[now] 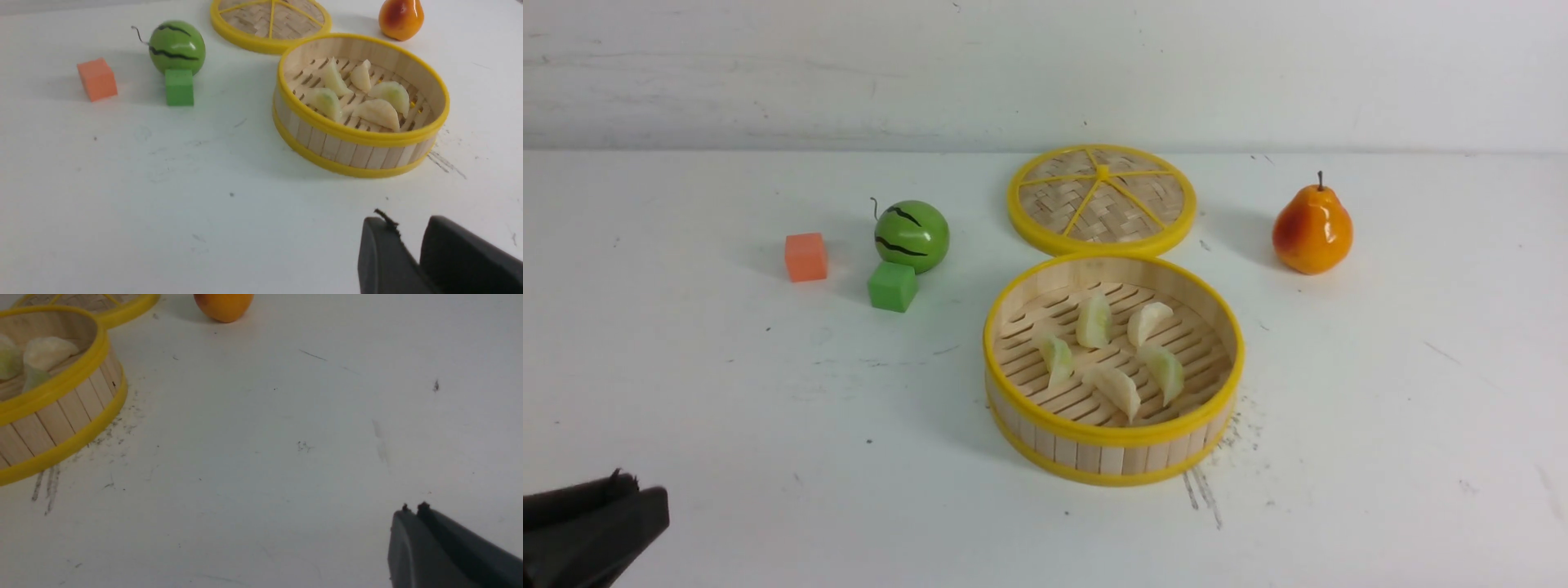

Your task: Put the dumplings into the steamer on the white table.

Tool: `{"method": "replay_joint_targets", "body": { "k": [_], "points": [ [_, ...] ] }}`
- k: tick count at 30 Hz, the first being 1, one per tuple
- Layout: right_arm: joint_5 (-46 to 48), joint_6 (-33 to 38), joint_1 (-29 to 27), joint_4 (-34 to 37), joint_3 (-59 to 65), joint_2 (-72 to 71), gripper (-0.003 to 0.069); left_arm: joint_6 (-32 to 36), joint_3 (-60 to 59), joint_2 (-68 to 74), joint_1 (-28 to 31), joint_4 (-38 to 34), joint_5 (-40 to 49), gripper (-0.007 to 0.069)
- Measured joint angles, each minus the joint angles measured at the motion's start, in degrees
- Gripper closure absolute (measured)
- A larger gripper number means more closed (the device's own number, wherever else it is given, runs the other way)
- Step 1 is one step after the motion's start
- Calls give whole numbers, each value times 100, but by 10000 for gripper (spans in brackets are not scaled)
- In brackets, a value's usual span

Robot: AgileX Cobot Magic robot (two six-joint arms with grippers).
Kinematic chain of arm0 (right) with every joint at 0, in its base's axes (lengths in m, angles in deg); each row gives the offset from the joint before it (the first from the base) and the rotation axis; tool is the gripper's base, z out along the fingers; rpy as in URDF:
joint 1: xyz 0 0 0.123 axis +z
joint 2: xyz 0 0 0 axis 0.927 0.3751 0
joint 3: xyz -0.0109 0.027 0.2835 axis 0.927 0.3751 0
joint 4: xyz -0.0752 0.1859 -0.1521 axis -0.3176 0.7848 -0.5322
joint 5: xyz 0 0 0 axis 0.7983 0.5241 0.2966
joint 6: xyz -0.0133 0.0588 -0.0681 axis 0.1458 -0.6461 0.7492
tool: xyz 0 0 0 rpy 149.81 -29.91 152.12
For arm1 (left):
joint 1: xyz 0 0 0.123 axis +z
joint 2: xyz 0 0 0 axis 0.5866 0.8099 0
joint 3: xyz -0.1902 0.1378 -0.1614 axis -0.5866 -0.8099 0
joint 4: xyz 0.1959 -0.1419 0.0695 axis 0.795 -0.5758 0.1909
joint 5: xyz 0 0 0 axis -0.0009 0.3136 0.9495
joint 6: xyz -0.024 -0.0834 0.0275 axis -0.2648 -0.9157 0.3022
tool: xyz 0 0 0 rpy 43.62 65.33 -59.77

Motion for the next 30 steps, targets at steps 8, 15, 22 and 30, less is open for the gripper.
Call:
{"method": "replay_joint_targets", "body": {
  "k": [8, 15, 22, 30],
  "points": [
    [0, -5, 0, 0, 0, 0, 645, 569, -718, -392, 1147, -459, -1599, 638],
    [0, -11, 0, 0, 0, 0, 642, 783, -1931, -1582, 3040, -1032, -1679, 638],
    [0, -11, 0, 0, 0, 0, 636, -98, -2426, -2187, 3180, -838, -1321, 638],
    [5, -11, 0, 0, 0, -2, 626, 236, -2439, -2272, 3180, -951, -38, 638]
  ]
}}
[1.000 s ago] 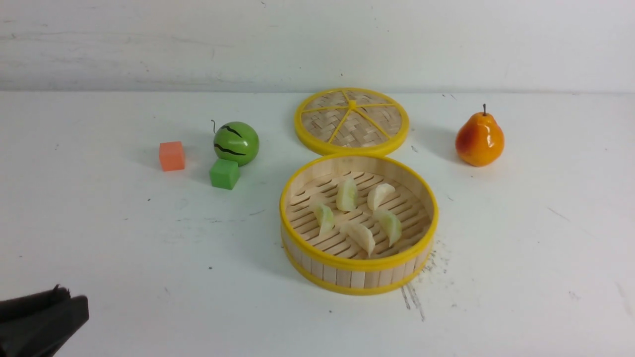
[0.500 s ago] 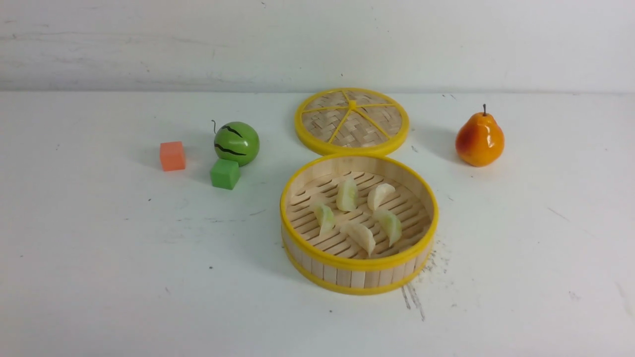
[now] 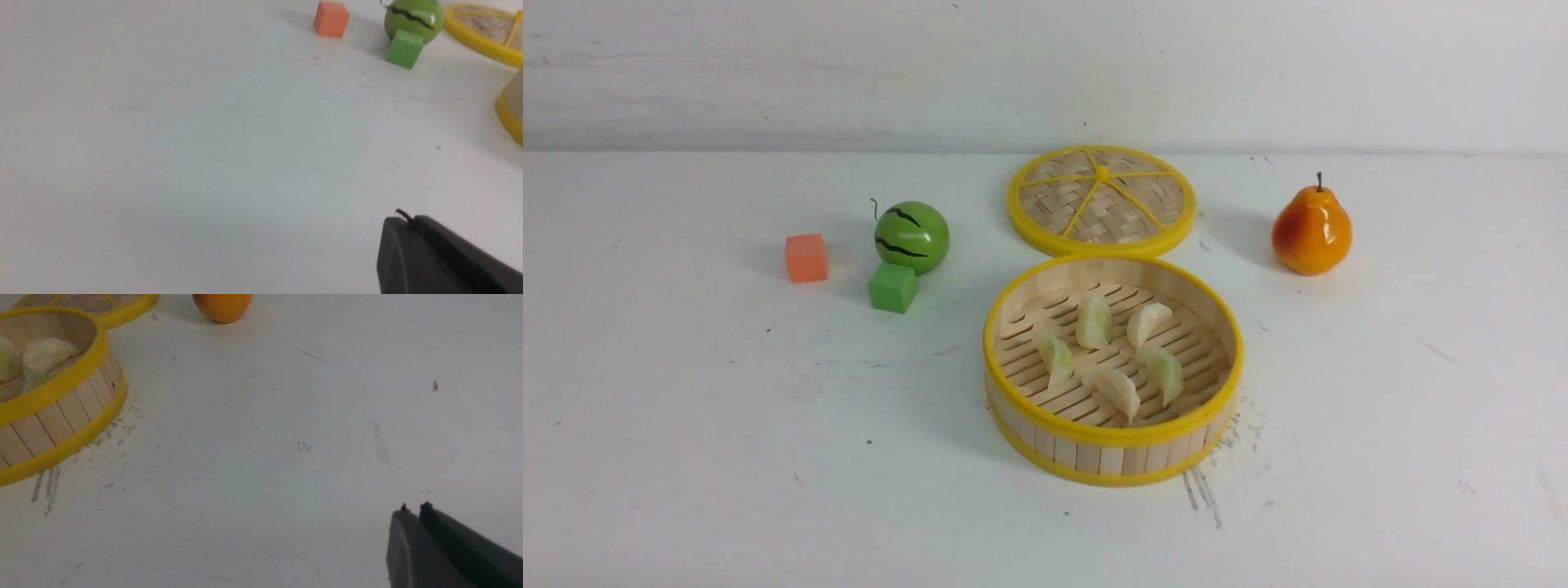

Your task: Put the dumplings into the steamer on the white table.

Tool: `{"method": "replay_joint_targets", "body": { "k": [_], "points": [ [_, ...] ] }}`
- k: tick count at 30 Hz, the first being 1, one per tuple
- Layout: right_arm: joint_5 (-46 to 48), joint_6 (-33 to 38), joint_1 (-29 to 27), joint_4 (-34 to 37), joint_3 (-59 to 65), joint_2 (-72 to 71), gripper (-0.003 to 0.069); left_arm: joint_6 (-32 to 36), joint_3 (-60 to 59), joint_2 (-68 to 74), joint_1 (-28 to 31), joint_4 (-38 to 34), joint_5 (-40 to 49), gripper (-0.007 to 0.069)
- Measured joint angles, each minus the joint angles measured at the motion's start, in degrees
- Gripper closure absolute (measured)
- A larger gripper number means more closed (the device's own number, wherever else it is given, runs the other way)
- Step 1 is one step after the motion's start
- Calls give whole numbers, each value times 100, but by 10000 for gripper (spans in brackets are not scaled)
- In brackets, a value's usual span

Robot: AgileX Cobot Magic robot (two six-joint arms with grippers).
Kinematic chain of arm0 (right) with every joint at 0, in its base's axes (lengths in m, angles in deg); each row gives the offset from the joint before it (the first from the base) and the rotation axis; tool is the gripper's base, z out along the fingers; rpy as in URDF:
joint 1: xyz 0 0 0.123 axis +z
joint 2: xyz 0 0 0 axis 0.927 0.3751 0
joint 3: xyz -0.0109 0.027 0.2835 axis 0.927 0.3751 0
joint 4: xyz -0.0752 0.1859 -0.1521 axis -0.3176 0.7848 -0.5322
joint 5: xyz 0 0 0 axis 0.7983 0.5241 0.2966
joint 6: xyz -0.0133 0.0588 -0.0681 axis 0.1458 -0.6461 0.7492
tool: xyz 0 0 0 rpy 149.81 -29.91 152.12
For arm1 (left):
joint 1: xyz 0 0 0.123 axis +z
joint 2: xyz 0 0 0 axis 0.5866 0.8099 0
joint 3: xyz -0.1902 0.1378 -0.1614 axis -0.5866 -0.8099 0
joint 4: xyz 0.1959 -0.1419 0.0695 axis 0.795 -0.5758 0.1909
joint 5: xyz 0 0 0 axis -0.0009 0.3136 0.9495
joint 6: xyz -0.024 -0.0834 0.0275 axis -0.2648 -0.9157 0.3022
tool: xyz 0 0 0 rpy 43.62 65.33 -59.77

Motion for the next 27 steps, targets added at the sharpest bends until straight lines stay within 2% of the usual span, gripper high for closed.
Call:
{"method": "replay_joint_targets", "body": {
  "k": [27],
  "points": [
    [0, 0, 0, 0, 0, 0, 588, 24, -5, 0, 9, -68, 126, 638]
  ]
}}
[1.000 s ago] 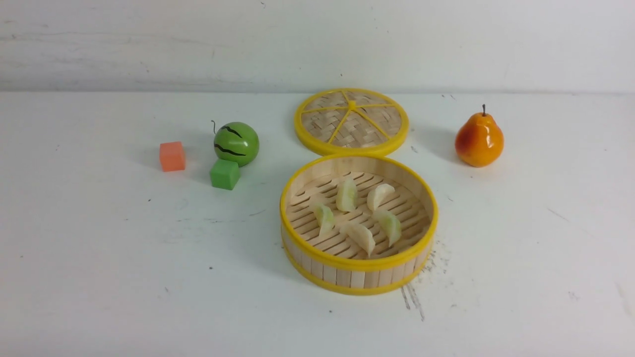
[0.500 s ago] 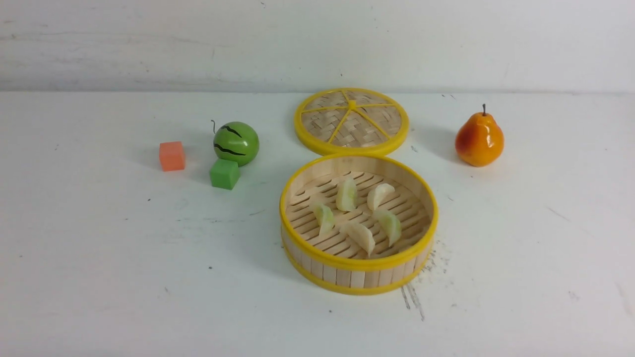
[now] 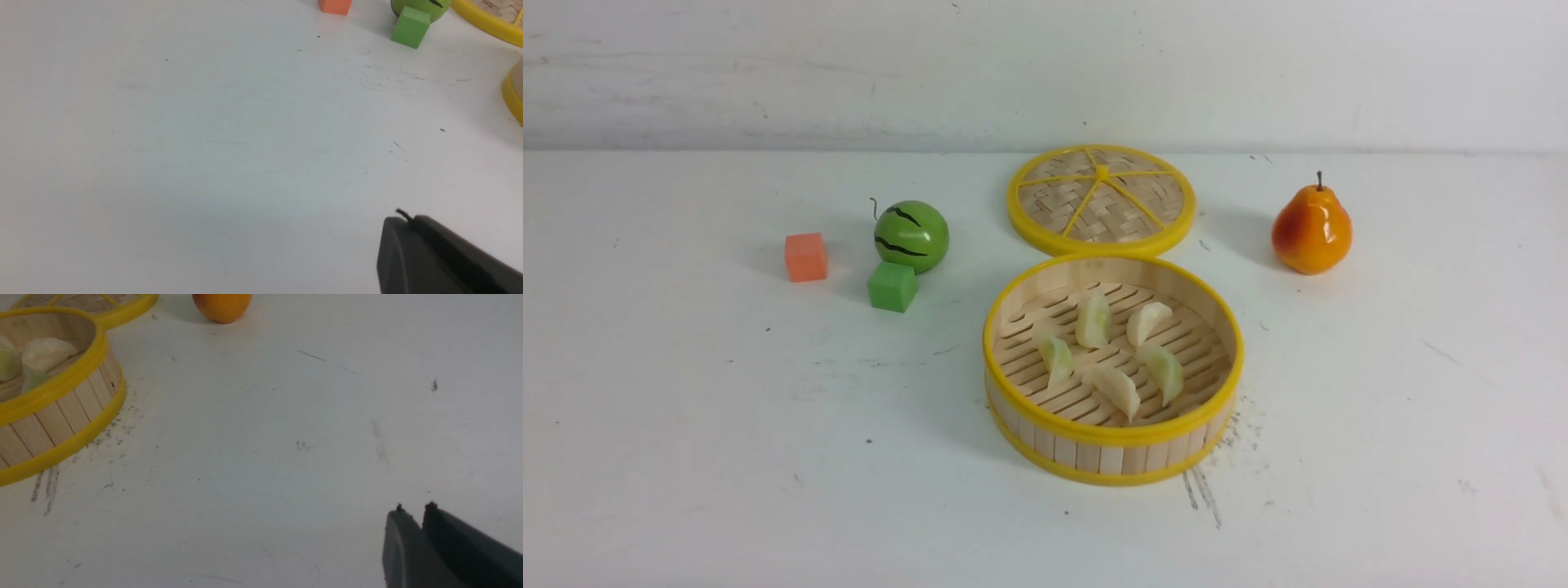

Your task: Put the dumplings into the steamer on the white table.

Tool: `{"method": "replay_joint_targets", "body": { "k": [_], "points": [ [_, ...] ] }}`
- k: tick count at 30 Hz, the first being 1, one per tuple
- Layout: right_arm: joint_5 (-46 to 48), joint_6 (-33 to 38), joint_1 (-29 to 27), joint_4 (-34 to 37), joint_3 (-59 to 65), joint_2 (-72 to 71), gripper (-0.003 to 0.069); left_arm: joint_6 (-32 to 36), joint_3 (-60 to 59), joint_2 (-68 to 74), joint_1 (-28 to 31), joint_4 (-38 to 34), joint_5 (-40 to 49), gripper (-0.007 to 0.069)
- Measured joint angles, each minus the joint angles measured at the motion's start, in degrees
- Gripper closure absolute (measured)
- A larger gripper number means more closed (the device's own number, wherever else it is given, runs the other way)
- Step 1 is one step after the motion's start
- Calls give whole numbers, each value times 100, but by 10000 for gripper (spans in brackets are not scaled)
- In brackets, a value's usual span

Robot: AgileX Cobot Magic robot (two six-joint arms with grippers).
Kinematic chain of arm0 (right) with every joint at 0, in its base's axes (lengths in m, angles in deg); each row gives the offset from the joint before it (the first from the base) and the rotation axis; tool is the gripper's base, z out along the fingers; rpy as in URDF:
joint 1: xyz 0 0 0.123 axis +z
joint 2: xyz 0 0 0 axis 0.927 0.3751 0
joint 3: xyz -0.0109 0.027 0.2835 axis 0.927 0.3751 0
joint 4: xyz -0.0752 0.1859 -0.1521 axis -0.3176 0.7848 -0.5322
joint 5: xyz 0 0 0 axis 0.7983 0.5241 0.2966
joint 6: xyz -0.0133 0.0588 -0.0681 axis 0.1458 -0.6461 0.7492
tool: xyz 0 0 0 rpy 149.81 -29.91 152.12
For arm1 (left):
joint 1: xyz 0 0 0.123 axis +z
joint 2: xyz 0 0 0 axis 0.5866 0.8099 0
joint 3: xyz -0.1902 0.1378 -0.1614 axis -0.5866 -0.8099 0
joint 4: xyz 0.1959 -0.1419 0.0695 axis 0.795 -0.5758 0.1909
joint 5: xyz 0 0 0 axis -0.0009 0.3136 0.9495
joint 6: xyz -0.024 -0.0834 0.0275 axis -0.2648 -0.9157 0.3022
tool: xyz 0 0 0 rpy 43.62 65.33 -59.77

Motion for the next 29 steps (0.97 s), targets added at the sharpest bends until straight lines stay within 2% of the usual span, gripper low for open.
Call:
{"method": "replay_joint_targets", "body": {
  "k": [29],
  "points": [
    [0, 0, 0, -4, 0, 0, 551, 0, 0, 0, 0, 0, 16, 634]
  ]
}}
